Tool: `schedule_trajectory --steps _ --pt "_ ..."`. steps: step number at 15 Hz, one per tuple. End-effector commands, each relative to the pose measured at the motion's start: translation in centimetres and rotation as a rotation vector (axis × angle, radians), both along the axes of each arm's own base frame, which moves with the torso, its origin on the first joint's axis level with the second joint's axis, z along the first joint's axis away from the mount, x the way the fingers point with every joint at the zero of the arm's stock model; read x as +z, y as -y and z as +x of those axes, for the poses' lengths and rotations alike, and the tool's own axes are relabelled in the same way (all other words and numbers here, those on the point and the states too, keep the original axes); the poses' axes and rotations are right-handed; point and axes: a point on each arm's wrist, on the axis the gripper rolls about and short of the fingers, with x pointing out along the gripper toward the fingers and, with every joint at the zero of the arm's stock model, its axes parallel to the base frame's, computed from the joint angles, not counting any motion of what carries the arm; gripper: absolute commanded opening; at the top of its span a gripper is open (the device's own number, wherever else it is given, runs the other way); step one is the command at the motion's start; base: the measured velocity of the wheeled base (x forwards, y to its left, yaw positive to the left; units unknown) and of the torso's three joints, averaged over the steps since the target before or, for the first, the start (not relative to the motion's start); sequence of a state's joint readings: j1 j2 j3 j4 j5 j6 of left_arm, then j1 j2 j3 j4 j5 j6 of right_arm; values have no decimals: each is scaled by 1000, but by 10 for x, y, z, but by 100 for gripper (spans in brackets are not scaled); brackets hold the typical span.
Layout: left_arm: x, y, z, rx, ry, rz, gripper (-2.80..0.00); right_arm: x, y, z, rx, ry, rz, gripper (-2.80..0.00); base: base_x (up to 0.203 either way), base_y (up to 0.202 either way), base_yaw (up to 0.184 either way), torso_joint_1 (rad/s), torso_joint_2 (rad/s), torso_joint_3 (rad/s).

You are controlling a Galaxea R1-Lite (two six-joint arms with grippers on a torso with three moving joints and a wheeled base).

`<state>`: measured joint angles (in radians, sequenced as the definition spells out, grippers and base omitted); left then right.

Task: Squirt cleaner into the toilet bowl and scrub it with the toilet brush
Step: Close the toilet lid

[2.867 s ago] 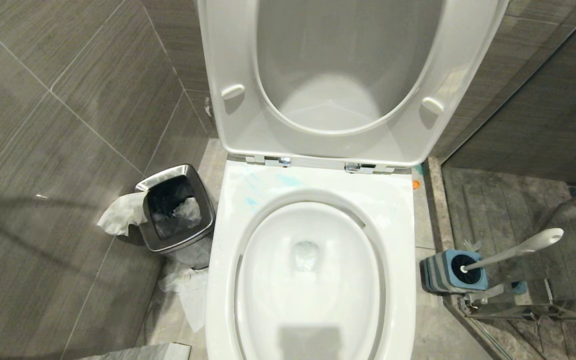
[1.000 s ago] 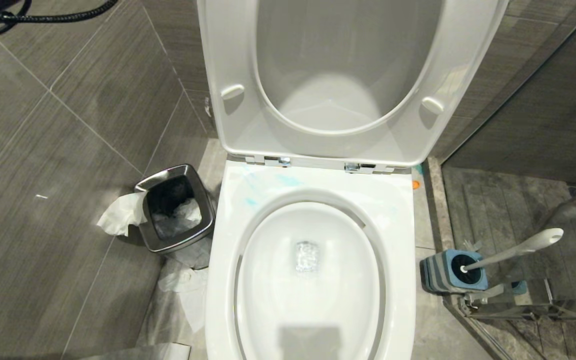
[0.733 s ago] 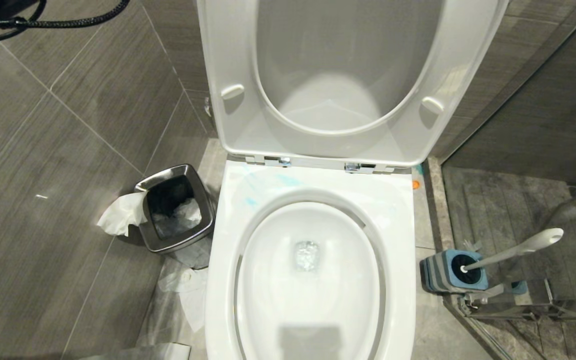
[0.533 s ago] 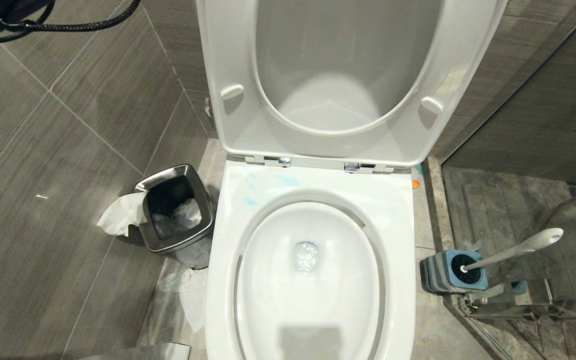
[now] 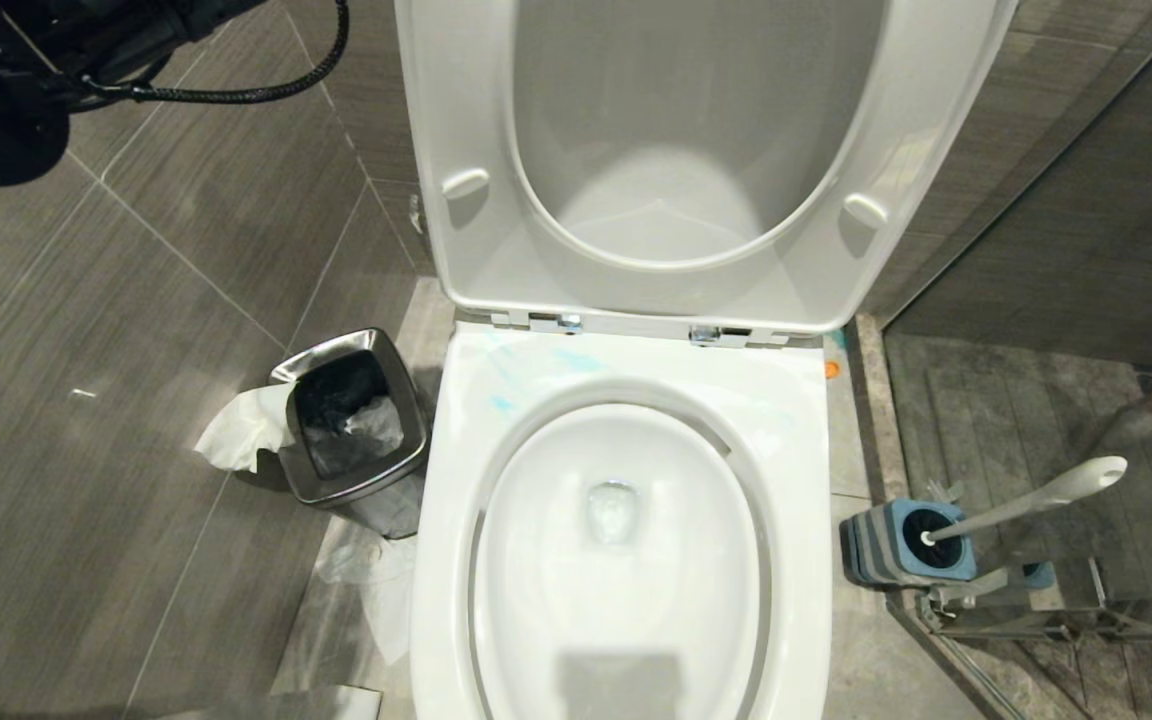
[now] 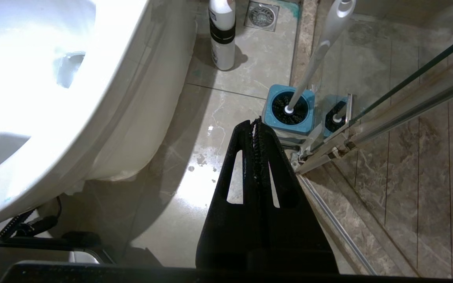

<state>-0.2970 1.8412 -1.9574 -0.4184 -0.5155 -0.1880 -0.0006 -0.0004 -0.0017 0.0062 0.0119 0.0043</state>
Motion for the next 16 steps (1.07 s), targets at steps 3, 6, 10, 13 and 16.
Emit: schedule_trajectory --steps 3,6,10,13,16 --pt "-11 13 11 -15 -2 28 -280 0 0 0 -1 -1 0 -280 0 0 0 0 0 0" --pt "-13 16 12 -21 -7 30 -280 0 0 0 1 -1 0 -280 0 0 0 0 0 0" --pt "-9 14 3 -77 -16 36 -280 0 0 0 0 -1 0 -280 0 0 0 0 0 0" --pt "3 9 -14 -127 -54 -14 -280 0 0 0 1 -1 0 -280 0 0 0 0 0 0" --pt "10 4 -28 -130 -88 -15 -280 0 0 0 1 -1 0 -280 0 0 0 0 0 0"
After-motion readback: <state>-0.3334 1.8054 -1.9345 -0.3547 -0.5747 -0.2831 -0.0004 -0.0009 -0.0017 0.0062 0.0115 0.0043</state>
